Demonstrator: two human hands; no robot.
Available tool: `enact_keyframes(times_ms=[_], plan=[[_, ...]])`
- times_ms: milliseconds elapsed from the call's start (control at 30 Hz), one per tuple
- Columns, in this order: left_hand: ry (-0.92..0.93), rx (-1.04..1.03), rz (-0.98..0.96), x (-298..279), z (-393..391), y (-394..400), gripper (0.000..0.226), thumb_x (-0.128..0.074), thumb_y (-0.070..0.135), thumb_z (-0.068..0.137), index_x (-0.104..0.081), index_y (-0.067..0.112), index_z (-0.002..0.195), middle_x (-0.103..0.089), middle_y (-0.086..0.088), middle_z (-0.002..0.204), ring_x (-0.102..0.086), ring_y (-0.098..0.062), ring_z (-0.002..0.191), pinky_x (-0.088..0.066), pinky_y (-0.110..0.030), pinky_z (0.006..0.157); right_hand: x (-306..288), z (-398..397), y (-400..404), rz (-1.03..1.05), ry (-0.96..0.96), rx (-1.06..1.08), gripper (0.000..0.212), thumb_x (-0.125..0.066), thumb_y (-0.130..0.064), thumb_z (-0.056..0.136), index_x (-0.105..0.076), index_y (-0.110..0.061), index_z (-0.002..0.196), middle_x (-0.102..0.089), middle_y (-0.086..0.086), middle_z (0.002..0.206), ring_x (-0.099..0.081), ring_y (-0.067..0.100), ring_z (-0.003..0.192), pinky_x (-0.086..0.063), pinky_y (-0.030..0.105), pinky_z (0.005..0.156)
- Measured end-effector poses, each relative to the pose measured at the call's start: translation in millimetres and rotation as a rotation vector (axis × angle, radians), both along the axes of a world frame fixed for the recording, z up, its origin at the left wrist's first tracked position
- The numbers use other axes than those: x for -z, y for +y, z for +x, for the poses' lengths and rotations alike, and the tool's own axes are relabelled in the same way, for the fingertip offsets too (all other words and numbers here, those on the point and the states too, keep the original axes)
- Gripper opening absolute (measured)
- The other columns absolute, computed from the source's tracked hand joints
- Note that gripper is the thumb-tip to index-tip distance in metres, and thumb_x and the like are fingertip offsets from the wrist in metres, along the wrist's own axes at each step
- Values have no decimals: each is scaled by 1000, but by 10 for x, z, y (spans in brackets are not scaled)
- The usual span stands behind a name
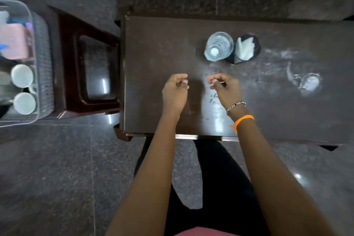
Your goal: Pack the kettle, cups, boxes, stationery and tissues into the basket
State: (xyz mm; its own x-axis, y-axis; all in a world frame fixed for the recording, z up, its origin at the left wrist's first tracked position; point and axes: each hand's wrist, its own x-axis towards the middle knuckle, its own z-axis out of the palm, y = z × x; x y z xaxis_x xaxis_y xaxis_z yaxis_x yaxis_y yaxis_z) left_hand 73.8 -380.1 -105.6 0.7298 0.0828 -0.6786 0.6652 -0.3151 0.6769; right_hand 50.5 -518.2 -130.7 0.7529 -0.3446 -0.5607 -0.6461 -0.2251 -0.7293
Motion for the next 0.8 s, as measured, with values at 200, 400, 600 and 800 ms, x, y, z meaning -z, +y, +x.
enact_keyframes(times_ms=[200, 400, 600, 800], plan=[[135, -17, -45, 150, 286, -721, 27, -45, 3, 92, -60, 5, 114, -61, -8, 98, -61, -10, 73, -52, -26, 81, 112, 34, -912, -40, 3, 141, 26, -40, 9, 87, -63, 9, 98, -60, 11, 87, -57, -8, 51, -46, 5, 61], [68, 81, 76, 277, 529, -983, 26, -46, 5, 89, -63, 11, 108, -65, -7, 99, -65, -19, 86, -51, -34, 92, 175, 248, -1247, -116, 19, 169, 25, -43, 7, 86, -62, 6, 102, -65, 19, 98, -57, 19, 74, -47, 24, 75], [18, 198, 198, 388, 621, -1131, 45, -46, 7, 91, -43, 14, 136, -54, -7, 130, -51, -20, 118, -41, -28, 100, 304, 425, -1303, -282, 82, 184, 54, -52, 4, 80, -39, 0, 133, -39, 21, 138, -44, 31, 125, -36, 36, 106], [39, 291, 154, 460, 597, -1082, 48, -44, 4, 92, -43, 13, 138, -49, -5, 140, -47, -17, 126, -33, -23, 104, 352, 471, -1281, -167, 75, 223, 50, -53, 0, 81, -44, -2, 130, -48, 19, 133, -50, 37, 120, -39, 44, 106]])
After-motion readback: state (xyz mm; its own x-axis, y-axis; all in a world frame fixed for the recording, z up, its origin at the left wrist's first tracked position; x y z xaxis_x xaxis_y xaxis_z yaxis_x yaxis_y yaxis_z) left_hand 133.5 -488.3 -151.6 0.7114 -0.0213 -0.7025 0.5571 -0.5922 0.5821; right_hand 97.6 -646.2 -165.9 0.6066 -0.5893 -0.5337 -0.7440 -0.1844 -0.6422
